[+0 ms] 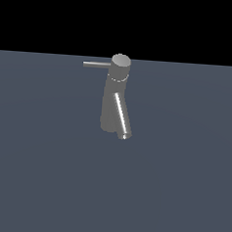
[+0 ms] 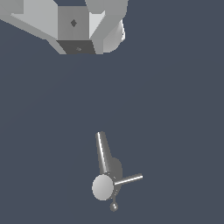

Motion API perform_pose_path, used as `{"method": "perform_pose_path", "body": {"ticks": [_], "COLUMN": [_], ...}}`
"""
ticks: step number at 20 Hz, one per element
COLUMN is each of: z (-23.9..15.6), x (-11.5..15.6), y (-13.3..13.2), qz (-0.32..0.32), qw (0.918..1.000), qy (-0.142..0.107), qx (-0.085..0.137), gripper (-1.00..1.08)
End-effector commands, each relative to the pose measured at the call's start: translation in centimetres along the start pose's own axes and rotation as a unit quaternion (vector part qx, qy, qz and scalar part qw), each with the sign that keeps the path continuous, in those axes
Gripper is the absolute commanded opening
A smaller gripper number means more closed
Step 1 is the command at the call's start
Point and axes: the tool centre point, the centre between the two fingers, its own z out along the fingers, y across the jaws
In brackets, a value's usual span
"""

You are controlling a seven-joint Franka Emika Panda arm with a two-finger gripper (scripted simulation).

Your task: Turn on the faucet by rotating a designated handle.

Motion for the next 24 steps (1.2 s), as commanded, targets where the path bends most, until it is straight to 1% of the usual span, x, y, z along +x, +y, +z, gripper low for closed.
{"method": "perform_pose_path", "body": {"ticks": [1, 8, 15, 20, 24], "z": [0.0, 0.7, 2.7, 4.8, 6.6], "x": [0.0, 0.3, 1.3, 2.6, 4.0], "y": [0.0, -0.4, -1.7, -3.0, -4.1], "qz": [0.000, 0.016, 0.064, 0.114, 0.161], "qw": [1.0000, 0.9998, 0.9975, 0.9920, 0.9842], "qy": [0.000, 0.004, 0.017, 0.031, 0.043], "qx": [0.000, 0.006, 0.024, 0.044, 0.061], "gripper": [-1.00, -1.00, -1.00, -1.00, -1.00]}}
